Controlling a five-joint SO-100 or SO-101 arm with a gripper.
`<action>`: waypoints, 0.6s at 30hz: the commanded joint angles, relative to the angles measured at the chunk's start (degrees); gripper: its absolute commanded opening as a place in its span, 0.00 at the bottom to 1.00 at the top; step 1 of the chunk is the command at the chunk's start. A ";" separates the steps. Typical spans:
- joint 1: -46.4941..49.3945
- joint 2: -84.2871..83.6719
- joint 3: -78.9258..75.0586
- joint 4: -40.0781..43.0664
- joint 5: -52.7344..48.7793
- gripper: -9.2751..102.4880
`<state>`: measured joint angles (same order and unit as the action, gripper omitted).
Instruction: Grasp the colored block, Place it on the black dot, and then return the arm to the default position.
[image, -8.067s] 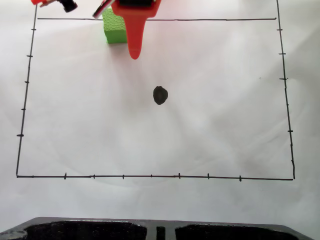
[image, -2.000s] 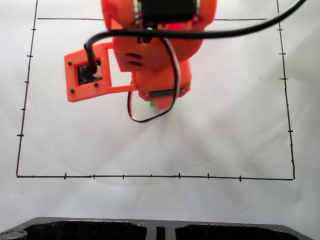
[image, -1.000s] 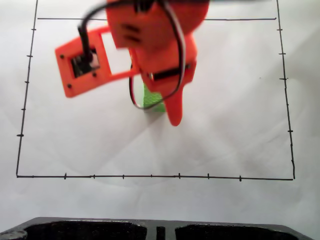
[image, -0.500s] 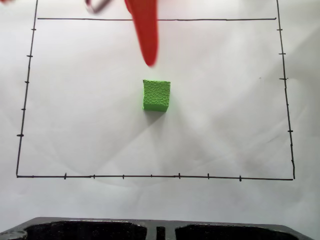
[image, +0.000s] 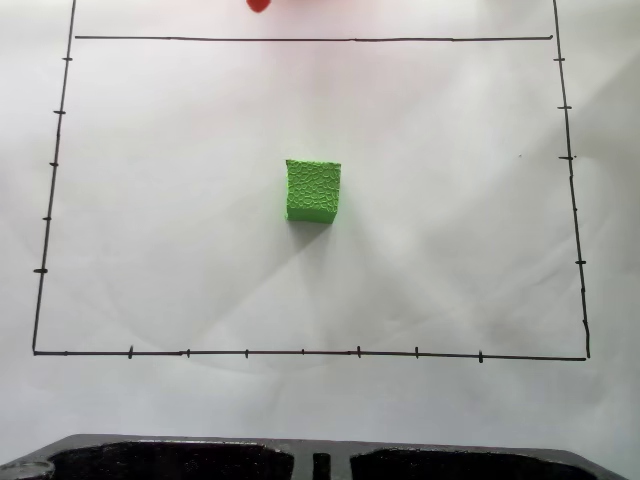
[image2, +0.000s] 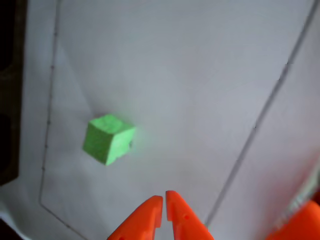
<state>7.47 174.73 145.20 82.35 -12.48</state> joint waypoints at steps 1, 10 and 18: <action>0.53 5.36 4.75 -2.64 -0.97 0.08; -0.26 12.30 20.21 -17.49 5.01 0.08; 0.62 12.48 27.77 -27.07 7.91 0.08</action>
<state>7.21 186.59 172.35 57.13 -5.10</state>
